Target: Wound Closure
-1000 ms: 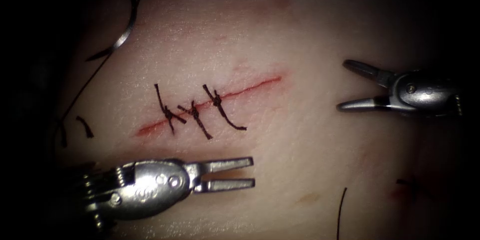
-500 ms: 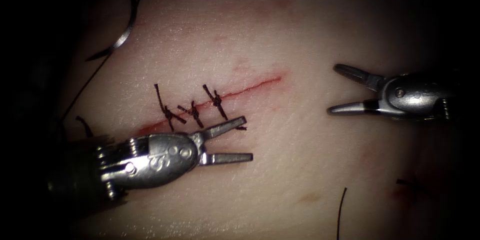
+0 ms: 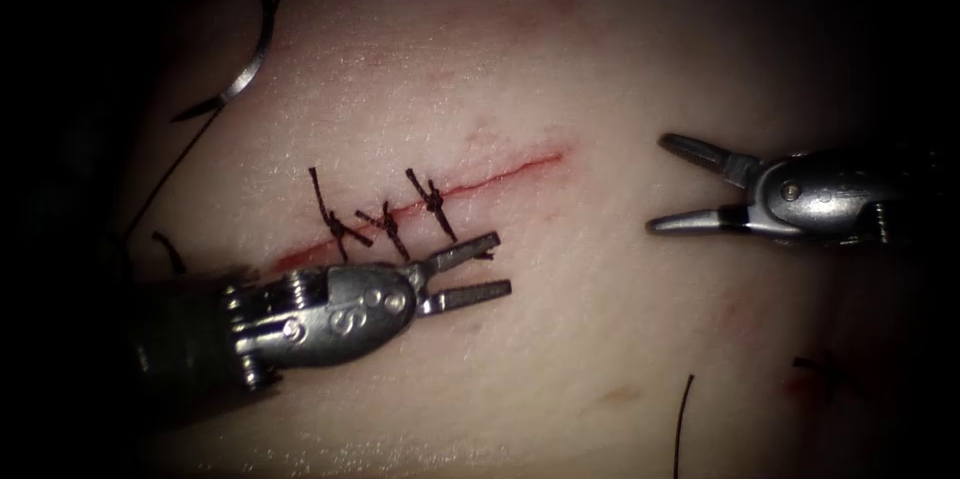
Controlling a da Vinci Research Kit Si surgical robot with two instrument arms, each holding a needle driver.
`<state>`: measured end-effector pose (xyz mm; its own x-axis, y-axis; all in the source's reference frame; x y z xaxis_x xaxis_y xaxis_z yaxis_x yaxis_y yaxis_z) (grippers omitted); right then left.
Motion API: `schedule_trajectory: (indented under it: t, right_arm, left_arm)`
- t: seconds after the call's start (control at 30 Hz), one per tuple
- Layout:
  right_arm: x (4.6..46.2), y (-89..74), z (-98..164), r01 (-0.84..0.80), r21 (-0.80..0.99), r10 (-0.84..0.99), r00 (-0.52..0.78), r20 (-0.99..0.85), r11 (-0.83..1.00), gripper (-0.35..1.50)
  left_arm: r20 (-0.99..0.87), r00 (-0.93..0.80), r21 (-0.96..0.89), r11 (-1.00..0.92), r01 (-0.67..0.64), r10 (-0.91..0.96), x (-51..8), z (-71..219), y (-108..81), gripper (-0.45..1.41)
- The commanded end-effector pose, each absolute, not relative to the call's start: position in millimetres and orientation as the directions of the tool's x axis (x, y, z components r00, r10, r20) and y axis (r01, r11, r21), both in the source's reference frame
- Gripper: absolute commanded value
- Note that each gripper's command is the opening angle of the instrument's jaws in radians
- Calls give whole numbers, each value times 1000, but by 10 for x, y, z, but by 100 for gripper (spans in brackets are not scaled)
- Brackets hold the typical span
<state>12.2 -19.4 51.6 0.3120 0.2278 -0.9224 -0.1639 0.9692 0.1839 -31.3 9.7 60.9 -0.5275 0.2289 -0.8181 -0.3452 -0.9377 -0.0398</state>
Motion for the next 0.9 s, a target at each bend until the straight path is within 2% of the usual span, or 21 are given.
schedule_trajectory:
  t: [0.03,0.1,0.17,0.37,0.53,0.67,0.9]
  right_arm:
    - [128,-201,521,-162,184,227,312,-923,969,145]
    - [129,-201,521,-162,183,227,312,-923,970,145]
    - [130,-203,522,-163,182,225,312,-923,970,145]
    - [140,-217,525,-88,186,203,268,-942,979,133]
    - [169,-231,529,29,33,27,182,-983,999,132]
    - [203,-240,527,55,-25,-33,140,-990,998,130]
    - [238,-240,518,32,-88,-91,78,-993,996,128]
  left_arm:
    - [-819,-526,-41,-938,-344,229,-318,614,99,10]
    - [-820,-526,-39,-940,-339,224,-317,613,99,-11]
    - [-822,-526,-37,-942,-333,218,-314,612,100,-45]
    - [-841,-505,-31,-950,-312,193,-298,605,103,-45]
    - [-852,-488,-37,-951,-307,191,-279,596,102,-45]
    - [-859,-478,-42,-955,-294,185,-272,593,98,-45]
    - [-894,-411,-77,-964,-254,180,-271,591,98,-45]
